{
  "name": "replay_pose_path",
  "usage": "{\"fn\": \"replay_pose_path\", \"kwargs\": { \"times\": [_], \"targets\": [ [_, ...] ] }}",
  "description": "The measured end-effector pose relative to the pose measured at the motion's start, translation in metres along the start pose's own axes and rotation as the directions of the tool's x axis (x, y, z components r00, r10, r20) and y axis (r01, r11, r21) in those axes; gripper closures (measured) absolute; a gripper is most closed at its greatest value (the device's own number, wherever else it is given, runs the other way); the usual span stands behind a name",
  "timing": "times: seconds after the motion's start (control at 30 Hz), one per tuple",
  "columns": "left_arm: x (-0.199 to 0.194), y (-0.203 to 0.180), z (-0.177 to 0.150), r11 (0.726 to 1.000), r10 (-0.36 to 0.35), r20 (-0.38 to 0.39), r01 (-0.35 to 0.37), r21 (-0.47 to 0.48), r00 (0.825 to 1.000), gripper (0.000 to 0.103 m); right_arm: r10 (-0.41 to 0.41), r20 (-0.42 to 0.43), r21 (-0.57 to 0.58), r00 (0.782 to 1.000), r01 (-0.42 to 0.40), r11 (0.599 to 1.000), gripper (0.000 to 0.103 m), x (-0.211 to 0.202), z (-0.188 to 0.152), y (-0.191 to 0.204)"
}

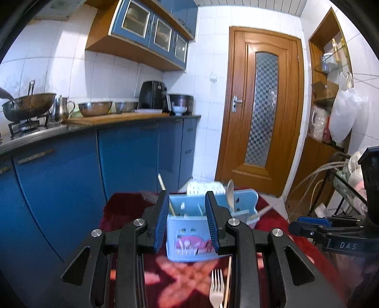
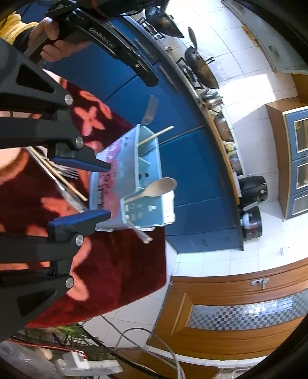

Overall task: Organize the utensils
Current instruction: 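Withdraw both open tools from the holder back over the utensils on the cloth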

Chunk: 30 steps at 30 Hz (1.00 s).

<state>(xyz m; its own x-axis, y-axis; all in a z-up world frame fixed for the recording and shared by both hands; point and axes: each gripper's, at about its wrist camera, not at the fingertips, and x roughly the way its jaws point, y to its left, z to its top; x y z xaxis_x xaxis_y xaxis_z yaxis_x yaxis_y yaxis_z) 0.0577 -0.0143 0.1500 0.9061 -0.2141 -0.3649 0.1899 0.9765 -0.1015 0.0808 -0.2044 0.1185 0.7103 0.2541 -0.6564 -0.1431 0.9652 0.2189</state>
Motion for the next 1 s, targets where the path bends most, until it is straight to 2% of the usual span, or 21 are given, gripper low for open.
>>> {"fn": "replay_pose_path", "kwargs": {
  "times": [0.23, 0.47, 0.63, 0.73, 1.0],
  "targets": [
    [0.005, 0.006, -0.028, 1.0, -0.024, -0.09, 0.024, 0.001, 0.996, 0.072, 0.01, -0.048, -0.002, 0.999, -0.011, 1.0, 0.067, 0.003, -0.032, -0.002],
    [0.022, 0.006, -0.061, 1.0, -0.029, -0.199, 0.029, 0.002, 0.98, 0.072, -0.004, -0.078, 0.011, 0.997, 0.005, 1.0, 0.067, 0.01, -0.063, -0.004],
    [0.036, 0.003, -0.084, 0.999, -0.04, -0.282, 0.041, 0.0, 0.959, 0.072, -0.027, -0.088, 0.032, 0.996, 0.03, 0.999, 0.067, 0.015, -0.079, -0.01],
    [0.044, 0.001, -0.095, 1.0, -0.022, -0.321, 0.027, 0.011, 0.947, 0.072, -0.035, -0.086, 0.052, 0.996, 0.039, 0.998, 0.062, 0.018, -0.086, -0.015],
    [0.065, -0.003, -0.121, 0.999, -0.05, -0.452, 0.051, -0.01, 0.891, 0.072, -0.043, -0.098, 0.077, 0.994, 0.05, 0.996, 0.061, 0.024, -0.101, -0.026]
  ]
}}
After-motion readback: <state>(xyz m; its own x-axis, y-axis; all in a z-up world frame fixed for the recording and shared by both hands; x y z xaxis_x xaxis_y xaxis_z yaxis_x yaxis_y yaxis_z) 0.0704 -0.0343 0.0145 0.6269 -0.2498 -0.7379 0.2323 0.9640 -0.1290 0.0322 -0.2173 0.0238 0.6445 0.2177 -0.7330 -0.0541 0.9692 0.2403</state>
